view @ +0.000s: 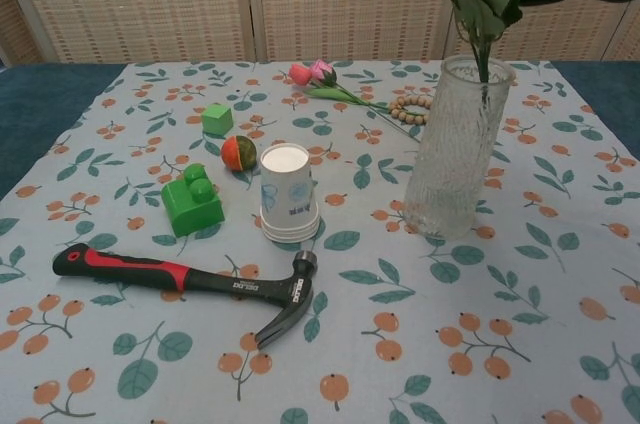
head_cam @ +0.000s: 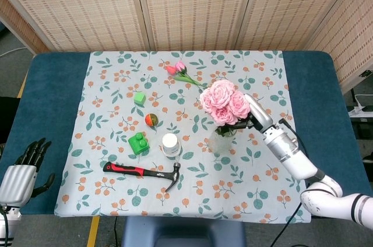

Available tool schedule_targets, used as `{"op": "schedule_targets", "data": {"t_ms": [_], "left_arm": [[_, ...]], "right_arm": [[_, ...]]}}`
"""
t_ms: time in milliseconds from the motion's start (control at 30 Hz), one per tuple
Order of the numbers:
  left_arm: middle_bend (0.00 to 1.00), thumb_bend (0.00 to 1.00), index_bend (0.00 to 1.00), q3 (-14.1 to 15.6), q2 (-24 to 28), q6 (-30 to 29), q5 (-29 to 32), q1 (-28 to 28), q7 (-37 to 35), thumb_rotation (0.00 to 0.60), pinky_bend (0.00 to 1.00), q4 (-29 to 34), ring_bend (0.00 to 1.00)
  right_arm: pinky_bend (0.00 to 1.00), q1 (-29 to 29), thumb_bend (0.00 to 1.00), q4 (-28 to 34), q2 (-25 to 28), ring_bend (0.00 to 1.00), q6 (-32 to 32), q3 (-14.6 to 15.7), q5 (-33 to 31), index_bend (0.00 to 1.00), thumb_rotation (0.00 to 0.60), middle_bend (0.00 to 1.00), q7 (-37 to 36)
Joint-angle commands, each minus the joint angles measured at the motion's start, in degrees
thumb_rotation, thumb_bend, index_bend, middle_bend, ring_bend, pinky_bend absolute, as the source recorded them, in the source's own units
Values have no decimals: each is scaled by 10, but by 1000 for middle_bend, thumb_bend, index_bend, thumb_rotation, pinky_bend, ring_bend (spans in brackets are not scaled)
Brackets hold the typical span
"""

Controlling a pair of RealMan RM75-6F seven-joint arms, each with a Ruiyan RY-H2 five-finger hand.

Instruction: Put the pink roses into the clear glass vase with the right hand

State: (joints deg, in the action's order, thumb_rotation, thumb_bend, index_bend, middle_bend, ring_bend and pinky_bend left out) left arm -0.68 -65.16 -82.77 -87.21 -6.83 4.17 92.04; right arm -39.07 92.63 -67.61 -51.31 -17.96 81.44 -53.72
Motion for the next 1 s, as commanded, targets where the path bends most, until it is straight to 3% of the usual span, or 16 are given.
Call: {"op": "schedule_targets", "data": {"t_ms": [33,100,167,333,533,800,1000], "left_arm": [[16,370,7,0,0,0,0,0,0,600,286,0,47],[16,370,7,0,0,0,0,0,-1,600,286,0,46],[16,370,7,0,1,0,0,0,-2,600,286,0,46],[16,368,7,-1,0,2,2,-1,-2,600,286,-1,47],[16,371,7,0,0,2,1,-1,-1,600,286,-1,47],[16,369,7,1,-1,3,0,-2,0,600,286,-1,47],[16,368,7,0,0,3,1,-1,-3,600,286,-2,46]], "right_arm": [[1000,-7,571,-60,-33,992,-4,21,32,865,600,969,-52],[1000,-9,509,-76,-42,992,-5,26,33,825,600,969,-61],[1000,-12,372,-92,-46,991,-1,34,39,729,600,969,-69],[1000,-20,138,-115,-47,991,10,53,49,383,600,969,-88],[1000,-21,71,-127,-49,991,3,61,49,185,600,969,-113],[1000,-17,19,-120,-37,991,-11,73,54,59,600,969,-103],[1000,3,0,-77,10,971,-41,95,78,0,600,969,-52]]}}
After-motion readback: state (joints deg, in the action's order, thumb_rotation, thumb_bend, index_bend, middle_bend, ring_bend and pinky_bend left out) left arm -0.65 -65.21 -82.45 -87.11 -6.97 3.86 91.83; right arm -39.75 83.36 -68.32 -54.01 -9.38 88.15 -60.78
